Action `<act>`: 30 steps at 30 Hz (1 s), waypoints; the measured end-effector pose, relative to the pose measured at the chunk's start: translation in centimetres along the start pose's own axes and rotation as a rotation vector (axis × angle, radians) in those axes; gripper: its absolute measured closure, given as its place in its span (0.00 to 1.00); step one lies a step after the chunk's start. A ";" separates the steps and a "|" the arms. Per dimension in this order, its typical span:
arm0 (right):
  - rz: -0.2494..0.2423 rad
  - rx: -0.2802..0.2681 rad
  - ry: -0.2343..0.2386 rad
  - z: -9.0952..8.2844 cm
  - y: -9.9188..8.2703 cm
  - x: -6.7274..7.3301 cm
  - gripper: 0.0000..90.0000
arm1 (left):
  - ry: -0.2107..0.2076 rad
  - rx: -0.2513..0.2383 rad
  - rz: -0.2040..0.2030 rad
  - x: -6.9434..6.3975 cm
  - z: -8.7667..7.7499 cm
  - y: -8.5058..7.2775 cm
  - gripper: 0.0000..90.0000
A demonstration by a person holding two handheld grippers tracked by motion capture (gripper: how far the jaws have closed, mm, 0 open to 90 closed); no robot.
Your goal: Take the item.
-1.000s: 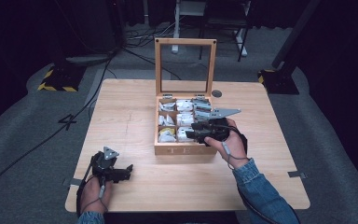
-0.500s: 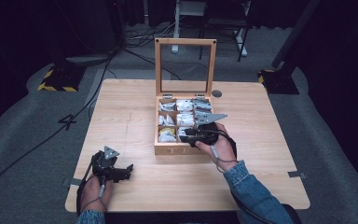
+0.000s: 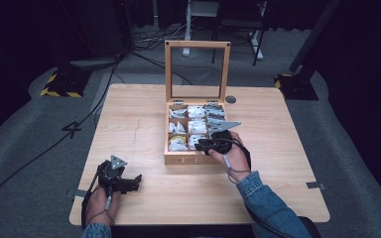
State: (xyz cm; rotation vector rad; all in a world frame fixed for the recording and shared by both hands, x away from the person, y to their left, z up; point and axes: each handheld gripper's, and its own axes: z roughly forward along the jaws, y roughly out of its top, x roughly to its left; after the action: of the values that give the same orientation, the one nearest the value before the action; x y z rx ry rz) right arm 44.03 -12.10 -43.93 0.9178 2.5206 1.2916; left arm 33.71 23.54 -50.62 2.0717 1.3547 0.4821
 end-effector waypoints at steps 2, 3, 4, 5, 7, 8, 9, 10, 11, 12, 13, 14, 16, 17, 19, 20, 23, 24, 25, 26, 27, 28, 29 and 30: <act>0.018 -0.010 -0.015 0.1 -0.2 -0.1 0.77 | 0.000 0.000 0.000 0.0 0.0 0.0 0.00; 0.026 -0.008 -0.016 0.1 -0.2 -0.2 0.77 | 0.000 0.000 -0.001 0.0 0.0 0.0 0.00; 0.029 -0.004 -0.013 0.2 -0.3 -0.2 0.77 | 0.000 0.000 0.000 0.0 0.0 0.0 0.00; 0.029 -0.004 -0.013 0.2 -0.3 -0.2 0.77 | 0.000 0.000 0.000 0.0 0.0 0.0 0.00; 0.040 0.005 -0.012 0.4 -0.4 -0.3 0.77 | 0.000 0.001 0.000 0.0 0.0 0.0 0.00; 0.043 0.006 -0.010 0.4 -0.5 -0.4 0.77 | 0.001 -0.001 -0.004 0.0 0.0 0.0 0.00; 0.043 0.006 -0.010 0.4 -0.5 -0.4 0.77 | 0.001 -0.001 -0.004 0.0 0.0 0.0 0.00; 0.057 0.004 -0.008 0.6 -0.6 -0.4 0.77 | 0.000 -0.001 -0.003 0.0 0.0 0.0 0.00; 0.057 0.004 -0.008 0.6 -0.6 -0.4 0.77 | 0.000 -0.001 -0.003 0.0 0.0 0.0 0.00; 0.065 0.003 -0.006 0.6 -0.6 -0.4 0.76 | 0.000 -0.001 -0.003 0.0 0.0 0.0 0.00; 0.066 0.004 -0.006 0.6 -0.6 -0.4 0.76 | 0.000 -0.001 -0.003 0.0 0.0 0.0 0.00; 0.068 0.003 -0.006 0.6 -0.6 -0.4 0.76 | 0.000 -0.001 -0.003 0.0 0.0 0.0 0.00; 0.073 0.004 -0.005 0.6 -0.6 -0.4 0.78 | 0.000 -0.001 -0.003 0.0 0.0 0.0 0.00; 0.073 0.004 -0.005 0.6 -0.6 -0.4 0.78 | 0.000 -0.001 -0.003 0.0 0.0 0.0 0.00; 0.083 0.006 -0.003 0.6 -0.6 -0.3 0.83 | 0.000 -0.001 -0.002 0.0 0.0 0.0 0.00; 0.083 0.006 -0.003 0.6 -0.6 -0.3 0.83 | 0.000 0.000 -0.001 0.0 0.0 0.0 0.00; 0.081 0.017 -0.002 0.6 -0.7 -0.3 0.90 | 0.000 -0.001 -0.001 0.0 0.0 0.0 0.00; 0.066 0.024 -0.002 0.6 -0.7 -0.4 0.95 | 0.000 -0.001 -0.003 0.0 0.0 0.0 0.00; 0.066 0.024 -0.002 0.6 -0.7 -0.4 0.95 | 0.000 -0.002 -0.003 0.0 0.0 0.0 0.00; 0.060 0.027 -0.003 0.6 -0.7 -0.4 0.97 | -0.001 -0.002 -0.003 0.0 0.0 0.0 0.00; 0.052 0.027 -0.004 0.6 -0.8 -0.4 0.99 | 0.000 -0.002 -0.004 0.0 0.0 0.0 0.00; 0.046 0.027 -0.004 0.5 -0.8 -0.4 1.00 | 0.000 -0.002 -0.003 0.0 0.0 0.0 0.00; 0.037 0.023 -0.006 0.5 -0.7 -0.2 1.00 | 0.000 -0.002 -0.002 0.0 0.0 0.0 0.00; 0.037 0.023 -0.006 0.5 -0.7 -0.2 1.00 | 0.000 -0.002 -0.002 0.0 0.0 0.0 0.00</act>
State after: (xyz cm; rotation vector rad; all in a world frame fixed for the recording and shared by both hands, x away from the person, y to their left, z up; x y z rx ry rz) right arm 44.04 -12.20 -44.80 0.9754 2.5310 1.2711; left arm 33.75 23.51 -50.63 2.0690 1.3552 0.4820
